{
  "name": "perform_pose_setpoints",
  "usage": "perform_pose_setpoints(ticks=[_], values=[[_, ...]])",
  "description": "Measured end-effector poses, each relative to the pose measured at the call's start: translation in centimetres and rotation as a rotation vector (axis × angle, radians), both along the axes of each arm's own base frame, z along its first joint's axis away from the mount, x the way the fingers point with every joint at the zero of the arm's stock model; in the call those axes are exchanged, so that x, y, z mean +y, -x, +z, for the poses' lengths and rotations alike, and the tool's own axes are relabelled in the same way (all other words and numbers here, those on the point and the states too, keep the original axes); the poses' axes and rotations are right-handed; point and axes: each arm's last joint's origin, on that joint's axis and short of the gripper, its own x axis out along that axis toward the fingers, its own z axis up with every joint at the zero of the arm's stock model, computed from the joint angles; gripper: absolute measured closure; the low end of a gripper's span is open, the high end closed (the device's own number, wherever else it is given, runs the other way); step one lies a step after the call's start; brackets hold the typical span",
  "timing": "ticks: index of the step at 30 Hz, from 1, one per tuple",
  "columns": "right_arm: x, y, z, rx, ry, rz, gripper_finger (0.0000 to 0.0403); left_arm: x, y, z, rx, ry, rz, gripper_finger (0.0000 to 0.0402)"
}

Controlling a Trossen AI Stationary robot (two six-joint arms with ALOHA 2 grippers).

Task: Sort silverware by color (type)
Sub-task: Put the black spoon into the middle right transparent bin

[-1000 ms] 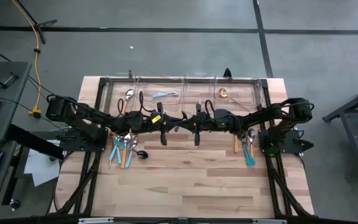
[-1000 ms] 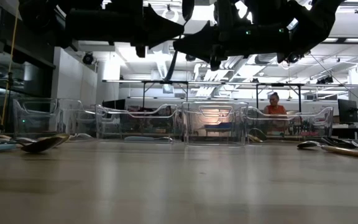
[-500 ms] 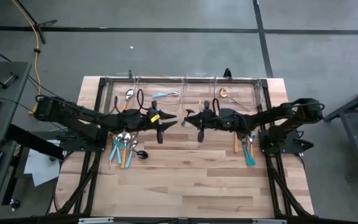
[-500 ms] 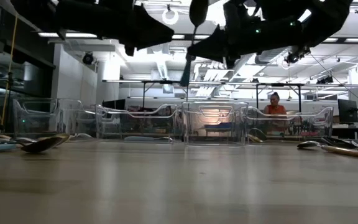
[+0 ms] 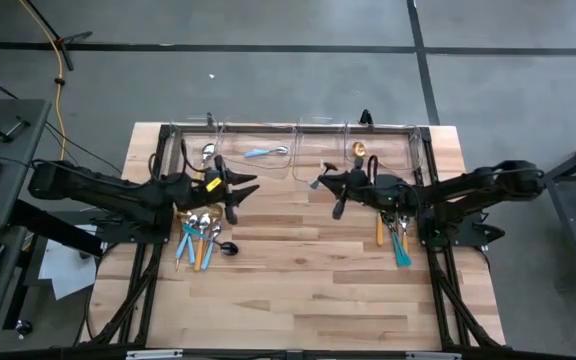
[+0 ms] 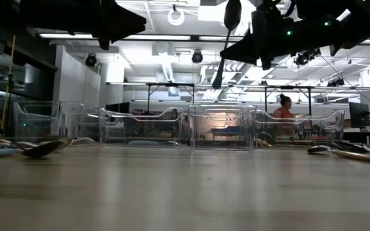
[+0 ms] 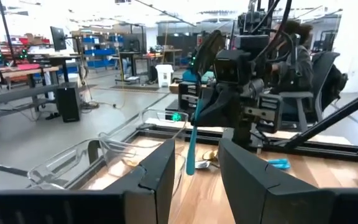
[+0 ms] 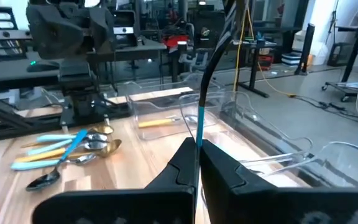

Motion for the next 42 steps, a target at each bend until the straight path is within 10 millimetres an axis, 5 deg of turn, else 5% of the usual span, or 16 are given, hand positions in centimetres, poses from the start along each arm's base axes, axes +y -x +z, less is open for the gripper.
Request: perform_pose_setpoints(ticks=[6, 14, 23, 30, 42], values=[[-1.1, -2.5, 2.2, 0.041, 0.000, -0.143, 0.0403, 0.0, 0.1, 0.1, -0.008, 0.011, -0.002, 0.0286], [-10.4, -5.3, 6.2, 0.438, -0.289, -0.331, 0.0403, 0.0, 0.0, 0.1, -0.007, 0.012, -0.006, 0.0286], [-17.9, -6.8, 2.8, 0.645, -0.687, -0.269, 0.0403, 0.0, 0.0, 0.1, -0.008, 0.012, -0.006, 0.0286], [-19.2, -7.6, -0.3, 0.810, -0.820, -0.282, 0.0403, 0.0, 0.0, 0.1, -0.008, 0.012, -0.005, 0.0286], [-19.0, -7.3, -0.7, 0.836, -0.890, -0.313, 0.0403, 0.0, 0.0, 0.1, -0.009, 0.012, -0.005, 0.0286]])
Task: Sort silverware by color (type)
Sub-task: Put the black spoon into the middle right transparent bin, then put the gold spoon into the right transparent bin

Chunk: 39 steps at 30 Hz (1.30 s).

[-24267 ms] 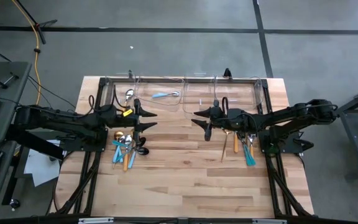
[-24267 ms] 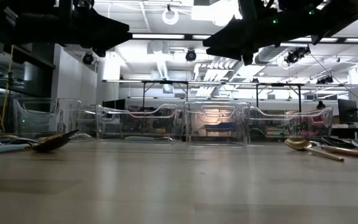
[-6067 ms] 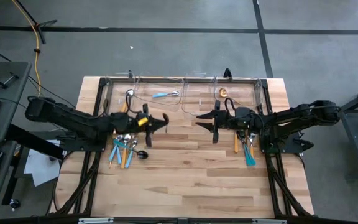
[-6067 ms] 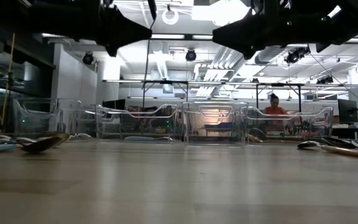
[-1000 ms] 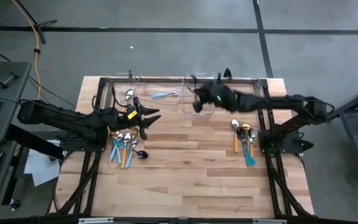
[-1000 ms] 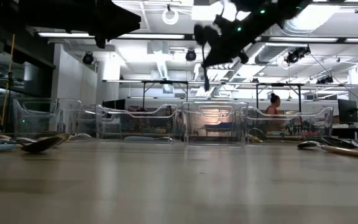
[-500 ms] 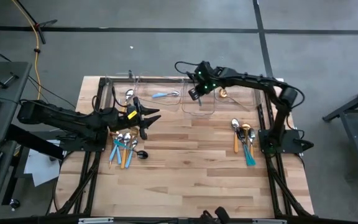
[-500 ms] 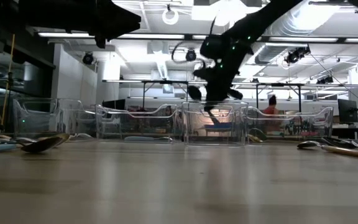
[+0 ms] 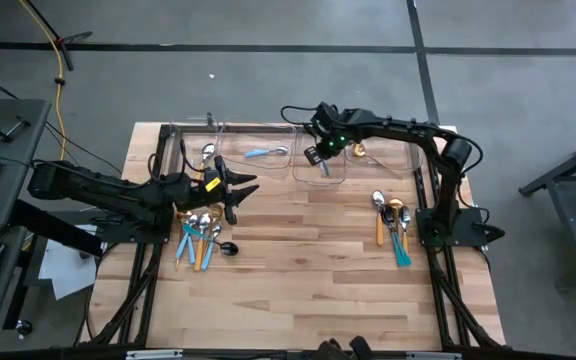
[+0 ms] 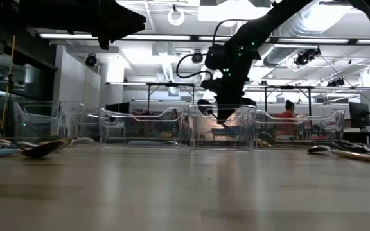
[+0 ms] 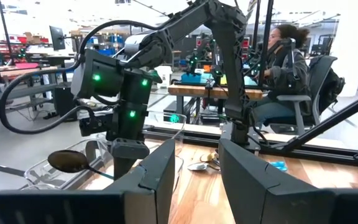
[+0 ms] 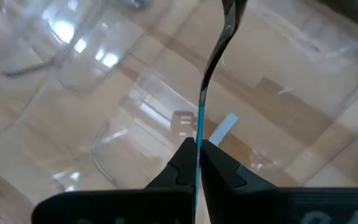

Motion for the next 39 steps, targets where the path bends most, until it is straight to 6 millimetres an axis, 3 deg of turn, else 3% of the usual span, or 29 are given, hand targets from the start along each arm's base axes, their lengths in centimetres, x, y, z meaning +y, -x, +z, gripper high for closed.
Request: perform_pose_setpoints(ticks=[20, 30, 34, 39], values=[[0.3, 0.2, -0.9, 0.051, -0.051, 0.052, 0.0401, 0.0, 0.0, 0.0, 0.001, 0.000, 0.000, 0.0286], [0.2, 0.3, -0.8, 0.099, 0.025, 0.091, 0.0319, 0.0, 0.0, 0.0, 0.006, -0.003, 0.001, 0.0286], [0.2, 0.4, 1.3, 0.096, 0.071, 0.159, 0.0298, 0.0, 0.0, -0.1, 0.015, -0.029, 0.004, 0.0286], [1.8, 1.0, 5.9, 0.041, 0.220, 0.225, 0.0293, 0.0, 0.0, -0.1, 0.024, -0.033, 0.005, 0.0286]])
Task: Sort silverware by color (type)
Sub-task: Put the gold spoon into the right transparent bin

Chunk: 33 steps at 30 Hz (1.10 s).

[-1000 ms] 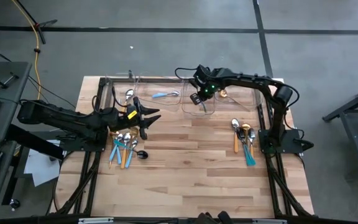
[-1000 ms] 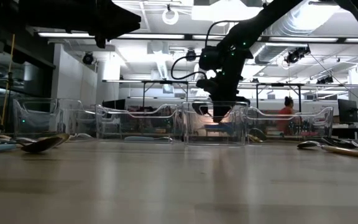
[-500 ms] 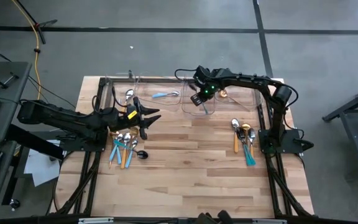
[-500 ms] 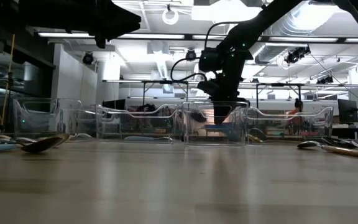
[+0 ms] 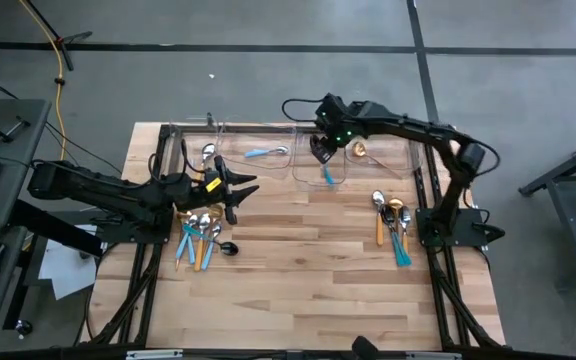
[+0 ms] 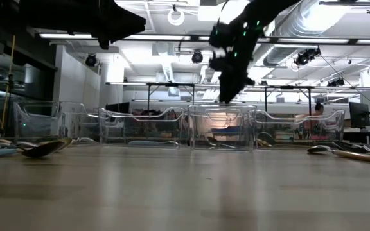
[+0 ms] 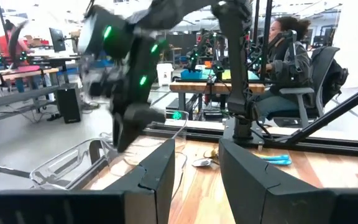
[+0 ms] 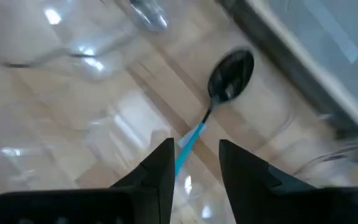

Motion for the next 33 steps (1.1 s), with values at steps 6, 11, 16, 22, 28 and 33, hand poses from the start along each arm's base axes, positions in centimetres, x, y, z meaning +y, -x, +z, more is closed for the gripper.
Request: perform_pose_setpoints(ticks=[6, 11, 16, 22, 28, 33], values=[[4.9, 1.6, 2.2, -0.123, 0.164, 0.102, 0.0292, 0.0, 0.0, -0.2, 0.026, 0.004, 0.000, 0.0286], [10.6, 3.5, 0.0, -0.360, 0.213, 0.196, 0.0292, 0.0, 0.0, -0.4, 0.031, 0.026, -0.002, 0.0286], [15.8, 5.0, -2.0, -0.700, 0.270, 0.332, 0.0292, 0.0, 0.0, -0.4, 0.040, 0.025, -0.002, 0.0286], [18.0, 6.0, -2.9, -0.981, 0.457, 0.473, 0.0292, -0.3, -0.1, -0.5, 0.055, -0.022, -0.103, 0.0286], [17.9, 6.1, -2.9, -0.993, 0.489, 0.480, 0.0292, -0.8, -0.1, -0.6, 0.069, -0.083, -0.271, 0.0286], [17.9, 6.1, -3.6, -0.929, 0.467, 0.493, 0.0292, -0.6, -0.1, -0.6, 0.071, -0.079, -0.232, 0.0286]])
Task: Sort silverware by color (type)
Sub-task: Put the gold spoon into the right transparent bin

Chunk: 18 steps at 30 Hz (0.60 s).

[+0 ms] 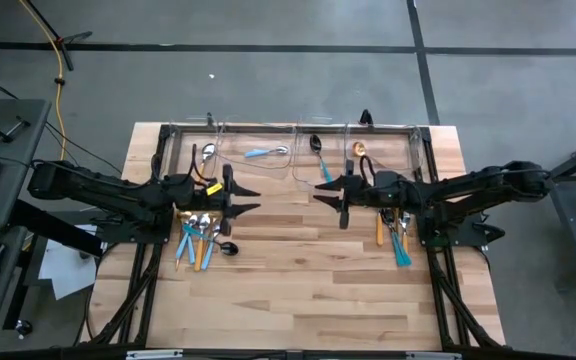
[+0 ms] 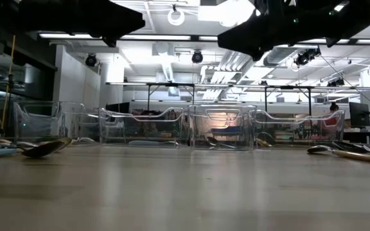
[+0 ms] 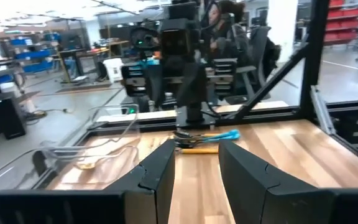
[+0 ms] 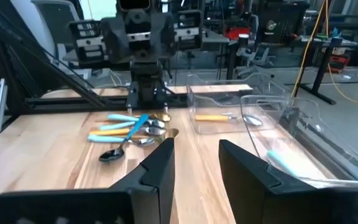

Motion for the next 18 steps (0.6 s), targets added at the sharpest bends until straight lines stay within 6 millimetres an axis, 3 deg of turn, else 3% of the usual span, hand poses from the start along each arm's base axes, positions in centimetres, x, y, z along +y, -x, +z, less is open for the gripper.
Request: perform_pose_setpoints(ticks=[18], values=[[0.00, 0.00, -0.07, -0.003, -0.072, -0.007, 0.0292, 0.17, 0.03, -0.77, 0.074, 0.071, 0.059, 0.0286]])
